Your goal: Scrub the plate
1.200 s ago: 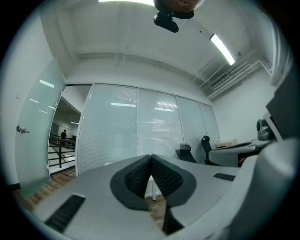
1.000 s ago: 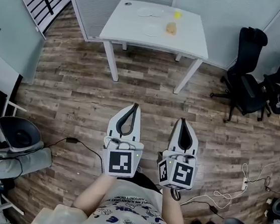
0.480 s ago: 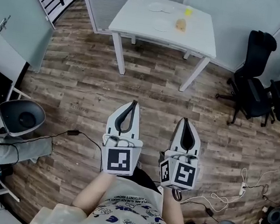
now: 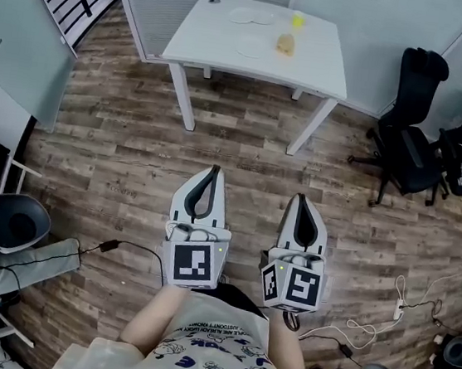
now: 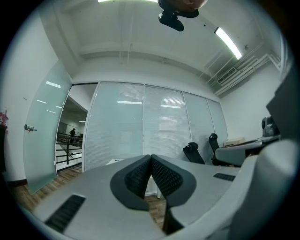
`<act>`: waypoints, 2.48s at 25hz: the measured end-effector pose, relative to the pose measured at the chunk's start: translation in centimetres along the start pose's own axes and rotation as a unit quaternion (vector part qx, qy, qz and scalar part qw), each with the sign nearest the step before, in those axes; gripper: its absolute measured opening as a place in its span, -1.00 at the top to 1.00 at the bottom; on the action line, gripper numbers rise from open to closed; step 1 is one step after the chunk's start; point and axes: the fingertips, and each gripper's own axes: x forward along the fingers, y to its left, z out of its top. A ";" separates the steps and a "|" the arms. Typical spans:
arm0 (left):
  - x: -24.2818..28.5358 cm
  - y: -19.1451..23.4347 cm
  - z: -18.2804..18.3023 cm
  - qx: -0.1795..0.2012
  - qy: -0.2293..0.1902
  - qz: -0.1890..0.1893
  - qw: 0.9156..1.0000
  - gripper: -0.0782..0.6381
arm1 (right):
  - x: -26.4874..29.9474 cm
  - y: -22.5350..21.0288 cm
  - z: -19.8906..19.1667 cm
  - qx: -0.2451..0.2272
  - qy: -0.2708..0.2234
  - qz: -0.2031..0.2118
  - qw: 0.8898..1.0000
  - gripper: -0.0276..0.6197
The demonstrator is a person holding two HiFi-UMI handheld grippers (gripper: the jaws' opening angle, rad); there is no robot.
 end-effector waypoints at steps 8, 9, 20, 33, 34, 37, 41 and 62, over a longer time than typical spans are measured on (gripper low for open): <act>6.4 1.9 -0.2 -0.004 0.004 -0.009 1.000 0.70 | 6.7 -0.8 -0.1 -0.002 0.002 -0.008 1.000 0.87; 7.4 2.3 -0.2 -0.004 0.004 -0.010 1.000 0.70 | 7.7 -0.8 0.0 -0.002 0.003 -0.010 1.000 0.87; 15.9 6.5 0.4 -0.002 0.002 -0.018 1.000 0.70 | 17.0 -0.9 0.4 0.001 0.004 -0.022 1.000 0.87; 20.1 9.8 -0.5 -0.008 0.007 0.004 1.000 0.70 | 22.9 -0.1 -0.8 0.003 0.018 -0.004 1.000 0.87; 20.3 9.9 -0.5 -0.008 0.007 0.006 1.000 0.70 | 23.1 -0.1 -0.8 0.003 0.019 -0.004 1.000 0.87; 20.7 10.3 -0.7 -0.007 0.010 0.010 1.000 0.70 | 23.8 -0.2 -1.0 0.004 0.020 -0.003 1.000 0.88; 22.1 10.4 -1.1 -0.006 0.015 0.014 1.000 0.70 | 25.1 -0.6 -1.1 0.004 0.023 0.000 1.000 0.88; 35.8 10.6 -2.0 -0.003 0.034 0.042 0.999 0.70 | 37.9 -7.5 -1.8 0.007 0.044 0.024 0.999 0.88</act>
